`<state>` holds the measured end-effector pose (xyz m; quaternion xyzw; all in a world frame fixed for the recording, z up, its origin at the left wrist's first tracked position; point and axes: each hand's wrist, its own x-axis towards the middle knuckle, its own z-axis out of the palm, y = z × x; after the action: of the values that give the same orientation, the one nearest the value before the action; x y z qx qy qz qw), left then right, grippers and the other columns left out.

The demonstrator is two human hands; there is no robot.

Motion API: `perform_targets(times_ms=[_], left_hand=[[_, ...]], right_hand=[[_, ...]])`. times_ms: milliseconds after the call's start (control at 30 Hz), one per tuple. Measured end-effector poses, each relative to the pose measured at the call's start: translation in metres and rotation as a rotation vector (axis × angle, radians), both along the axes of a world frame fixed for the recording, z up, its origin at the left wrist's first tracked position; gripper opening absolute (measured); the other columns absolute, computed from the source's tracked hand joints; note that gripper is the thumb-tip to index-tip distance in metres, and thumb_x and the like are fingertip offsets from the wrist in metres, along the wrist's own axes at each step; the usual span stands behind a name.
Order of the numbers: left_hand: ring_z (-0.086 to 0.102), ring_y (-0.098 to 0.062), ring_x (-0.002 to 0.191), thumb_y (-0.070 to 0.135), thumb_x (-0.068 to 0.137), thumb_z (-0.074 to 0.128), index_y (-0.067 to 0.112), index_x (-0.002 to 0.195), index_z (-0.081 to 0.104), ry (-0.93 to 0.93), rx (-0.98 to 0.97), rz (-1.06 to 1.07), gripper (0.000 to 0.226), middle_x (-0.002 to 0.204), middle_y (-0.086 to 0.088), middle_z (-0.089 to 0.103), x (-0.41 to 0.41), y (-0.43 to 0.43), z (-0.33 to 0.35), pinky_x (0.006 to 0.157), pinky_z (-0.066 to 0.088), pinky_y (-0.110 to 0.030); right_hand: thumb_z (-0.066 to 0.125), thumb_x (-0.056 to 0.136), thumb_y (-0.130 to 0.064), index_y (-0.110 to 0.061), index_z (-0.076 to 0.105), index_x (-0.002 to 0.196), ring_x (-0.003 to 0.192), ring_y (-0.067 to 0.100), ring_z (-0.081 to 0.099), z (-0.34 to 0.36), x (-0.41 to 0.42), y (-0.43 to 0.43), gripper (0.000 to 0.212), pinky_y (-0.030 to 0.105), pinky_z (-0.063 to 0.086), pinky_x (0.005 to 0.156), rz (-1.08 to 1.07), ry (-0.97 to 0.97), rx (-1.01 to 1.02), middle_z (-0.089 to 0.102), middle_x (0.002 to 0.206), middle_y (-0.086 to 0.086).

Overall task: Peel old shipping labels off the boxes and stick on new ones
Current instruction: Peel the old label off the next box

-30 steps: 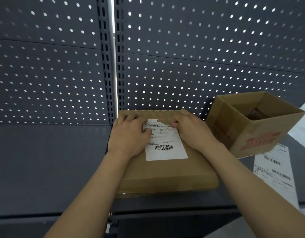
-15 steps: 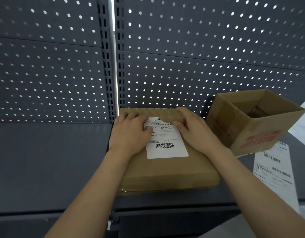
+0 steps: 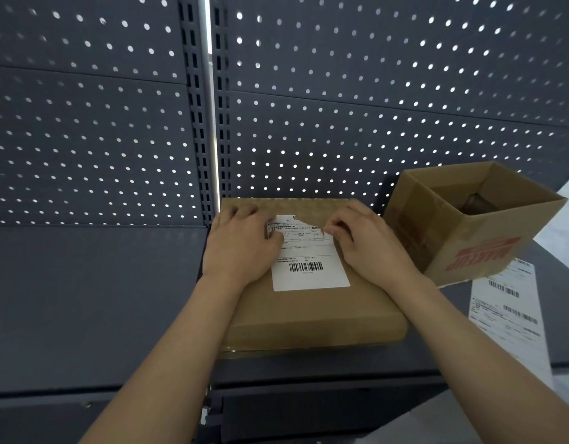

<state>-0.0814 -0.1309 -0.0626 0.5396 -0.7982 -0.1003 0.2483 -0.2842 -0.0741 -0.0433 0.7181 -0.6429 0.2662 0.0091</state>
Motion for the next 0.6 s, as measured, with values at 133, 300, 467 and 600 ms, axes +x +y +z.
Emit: perform_targets(times_ms=[133, 300, 467, 600], left_hand=[[0.033, -0.024, 0.132, 0.035, 0.090, 0.048, 0.029, 0.132, 0.056, 0.005, 0.004, 0.000, 0.043, 0.141, 0.005, 0.050, 0.000, 0.000, 0.001, 0.112, 0.028, -0.042], [0.033, -0.023, 0.132, 0.036, 0.090, 0.048, 0.029, 0.132, 0.056, 0.010, 0.008, -0.002, 0.043, 0.140, 0.006, 0.050, 0.001, 0.000, 0.001, 0.112, 0.030, -0.044], [0.033, -0.024, 0.132, 0.035, 0.090, 0.048, 0.028, 0.133, 0.056, 0.007, 0.010, -0.007, 0.043, 0.141, 0.004, 0.050, 0.000, 0.001, 0.001, 0.112, 0.029, -0.044], [0.033, -0.025, 0.132, 0.035, 0.090, 0.048, 0.028, 0.133, 0.055, 0.001, 0.006, -0.013, 0.043, 0.141, 0.004, 0.049, 0.000, 0.001, 0.001, 0.112, 0.029, -0.044]], right_hand=[[0.048, 0.100, -0.026, -0.020, 0.057, 0.097, 0.083, 0.013, 0.059, 0.003, 0.003, 0.005, 0.011, 0.038, 0.051, 0.071, 0.030, 0.036, -0.019, 0.058, 0.101, -0.007], [0.047, 0.100, -0.027, -0.017, 0.051, 0.099, 0.057, 0.004, 0.051, 0.003, 0.006, 0.014, 0.011, 0.024, 0.038, 0.052, 0.077, -0.020, -0.079, 0.058, 0.079, -0.008], [0.050, 0.100, -0.013, -0.010, 0.055, 0.096, 0.059, -0.002, 0.054, 0.005, 0.009, 0.021, 0.007, 0.012, 0.037, 0.054, 0.111, -0.200, -0.181, 0.048, 0.072, -0.021], [0.051, 0.098, -0.006, -0.019, 0.051, 0.093, 0.057, -0.001, 0.051, 0.006, 0.010, 0.024, 0.014, 0.008, 0.036, 0.055, 0.149, -0.292, -0.274, 0.051, 0.070, -0.020]])
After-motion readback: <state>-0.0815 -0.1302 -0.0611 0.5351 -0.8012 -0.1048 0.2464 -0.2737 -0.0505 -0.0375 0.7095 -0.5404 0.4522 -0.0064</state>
